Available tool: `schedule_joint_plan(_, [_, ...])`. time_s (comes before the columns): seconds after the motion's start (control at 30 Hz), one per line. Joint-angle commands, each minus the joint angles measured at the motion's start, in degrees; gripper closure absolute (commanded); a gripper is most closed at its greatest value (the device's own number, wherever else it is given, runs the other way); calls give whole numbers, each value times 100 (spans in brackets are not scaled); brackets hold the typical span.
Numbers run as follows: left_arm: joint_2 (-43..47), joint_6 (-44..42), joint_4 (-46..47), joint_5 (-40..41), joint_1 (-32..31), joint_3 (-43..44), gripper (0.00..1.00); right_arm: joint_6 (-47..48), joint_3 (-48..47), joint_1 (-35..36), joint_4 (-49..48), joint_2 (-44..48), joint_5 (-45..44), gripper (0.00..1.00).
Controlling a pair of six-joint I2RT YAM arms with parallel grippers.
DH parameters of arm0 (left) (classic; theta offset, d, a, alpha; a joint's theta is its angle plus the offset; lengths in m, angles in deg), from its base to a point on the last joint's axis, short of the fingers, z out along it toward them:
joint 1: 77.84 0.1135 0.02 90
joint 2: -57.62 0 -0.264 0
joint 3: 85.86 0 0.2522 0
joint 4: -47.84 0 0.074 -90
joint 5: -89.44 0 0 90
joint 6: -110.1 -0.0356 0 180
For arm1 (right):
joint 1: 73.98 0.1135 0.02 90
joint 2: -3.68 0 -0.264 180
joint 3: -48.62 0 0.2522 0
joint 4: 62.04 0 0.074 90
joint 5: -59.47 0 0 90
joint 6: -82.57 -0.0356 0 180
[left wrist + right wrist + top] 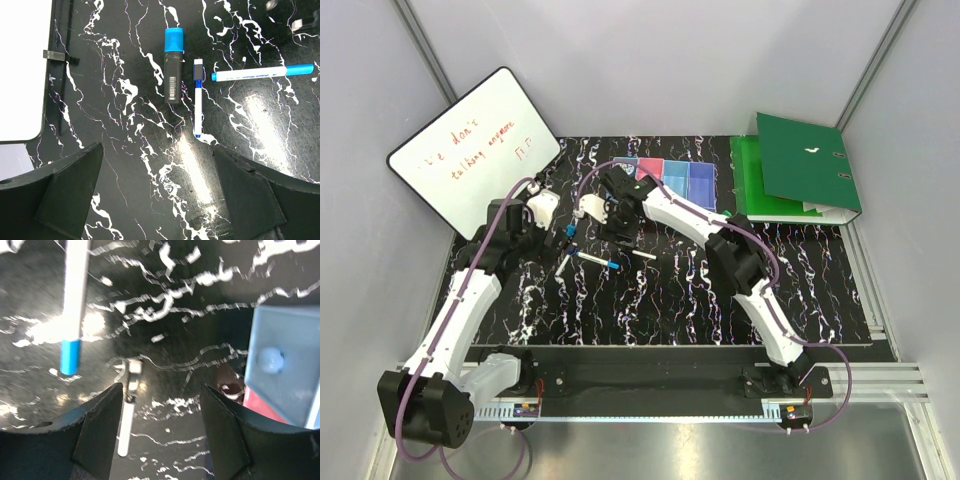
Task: Sort the stationery into containers
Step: Pick up the pen from the center of the board.
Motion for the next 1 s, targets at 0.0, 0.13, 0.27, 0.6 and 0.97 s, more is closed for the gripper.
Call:
schedule_joint_plan(0.0, [120,24,124,-129,36,-63,1,-181,-231,161,-28,-49,306,30])
schedule_joint_plan(0.13, [111,-20,124,-121,36,-37,1,-260,-142,170,-28,-172,341,32])
schedule_joint_plan(0.27, [102,-73,115,-103,45,16,1,-277,-169,170,-37,-295,324,35])
schedule_joint_plan(0.6, [32,-108,97,-112,54,51,1,-322,-151,170,-37,-392,332,43])
schedule_joint_plan(0.97, [6,-91,106,-173,63,69,1,-243,112,143,-37,-225,148,45])
